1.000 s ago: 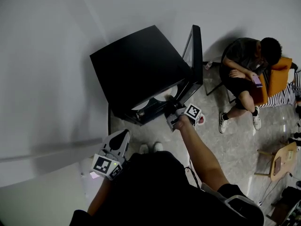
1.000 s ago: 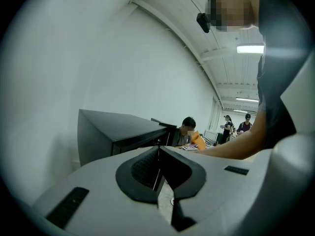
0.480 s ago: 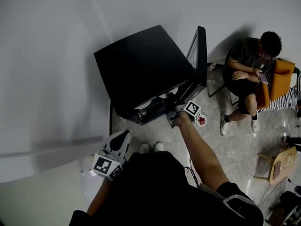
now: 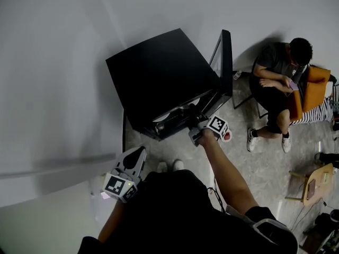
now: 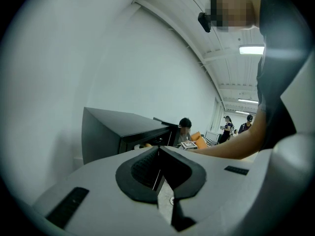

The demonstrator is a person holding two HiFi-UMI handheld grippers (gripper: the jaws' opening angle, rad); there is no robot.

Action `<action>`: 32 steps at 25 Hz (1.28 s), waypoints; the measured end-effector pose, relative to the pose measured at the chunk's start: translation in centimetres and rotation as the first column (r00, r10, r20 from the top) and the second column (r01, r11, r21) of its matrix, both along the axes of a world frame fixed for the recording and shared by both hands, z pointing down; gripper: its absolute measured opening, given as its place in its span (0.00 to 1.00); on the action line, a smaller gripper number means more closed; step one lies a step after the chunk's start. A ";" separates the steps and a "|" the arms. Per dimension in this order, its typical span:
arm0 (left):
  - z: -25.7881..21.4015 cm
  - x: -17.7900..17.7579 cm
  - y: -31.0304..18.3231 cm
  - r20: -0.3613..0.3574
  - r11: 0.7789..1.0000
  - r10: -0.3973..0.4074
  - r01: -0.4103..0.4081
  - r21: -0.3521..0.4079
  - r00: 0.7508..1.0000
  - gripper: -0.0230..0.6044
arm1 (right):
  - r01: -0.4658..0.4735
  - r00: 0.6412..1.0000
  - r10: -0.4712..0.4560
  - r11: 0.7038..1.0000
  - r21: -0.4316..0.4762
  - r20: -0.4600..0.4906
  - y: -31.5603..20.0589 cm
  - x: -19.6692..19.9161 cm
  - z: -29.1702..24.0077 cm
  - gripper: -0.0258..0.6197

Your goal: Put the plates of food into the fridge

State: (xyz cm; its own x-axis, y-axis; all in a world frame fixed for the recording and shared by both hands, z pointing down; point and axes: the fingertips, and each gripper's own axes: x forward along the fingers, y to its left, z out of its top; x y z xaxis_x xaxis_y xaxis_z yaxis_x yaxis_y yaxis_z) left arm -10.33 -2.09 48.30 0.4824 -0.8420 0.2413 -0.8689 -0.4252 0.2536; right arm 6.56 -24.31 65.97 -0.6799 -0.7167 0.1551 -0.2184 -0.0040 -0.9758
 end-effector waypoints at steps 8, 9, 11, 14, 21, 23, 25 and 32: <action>0.2 0.0 -0.4 -0.043 0.999 0.034 -0.034 -0.001 0.998 0.08 | 0.146 0.954 -0.070 0.957 0.249 -0.290 6.0 1.7 -4.2 0.11; 0.2 0.1 -0.4 -0.048 0.999 0.041 -0.041 -0.003 0.998 0.08 | 0.164 0.949 -0.074 0.946 0.278 -0.308 6.7 1.6 -4.8 0.10; 0.1 0.3 -0.4 -0.064 0.998 0.054 -0.055 -0.005 0.996 0.08 | 0.207 0.932 -0.079 0.918 0.340 -0.355 8.1 1.1 -6.0 0.09; 0.0 0.5 -0.1 -0.081 0.997 0.076 -0.076 0.002 0.994 0.08 | 0.270 0.892 -0.058 0.863 0.426 -0.448 10.2 0.6 -8.0 0.08; -0.1 0.3 0.8 -0.082 0.993 0.117 -0.115 0.022 0.990 0.08 | 0.403 0.817 0.013 0.701 0.588 -0.576 15.5 -2.3 -14.6 0.08; -0.1 0.3 1.1 -0.067 0.991 0.133 -0.131 0.034 0.989 0.08 | 0.439 0.795 0.053 0.638 0.633 -0.605 17.1 -3.4 -16.6 0.08; 0.0 0.2 1.3 -0.068 0.989 0.141 -0.139 0.042 0.988 0.07 | 0.463 0.773 0.107 0.579 0.671 -0.625 18.4 -4.3 -18.8 0.08; 0.4 -0.5 2.7 -0.085 0.993 0.107 -0.102 0.059 0.991 0.08 | 0.532 0.685 0.224 0.496 0.686 -0.693 22.9 -5.6 -22.1 0.08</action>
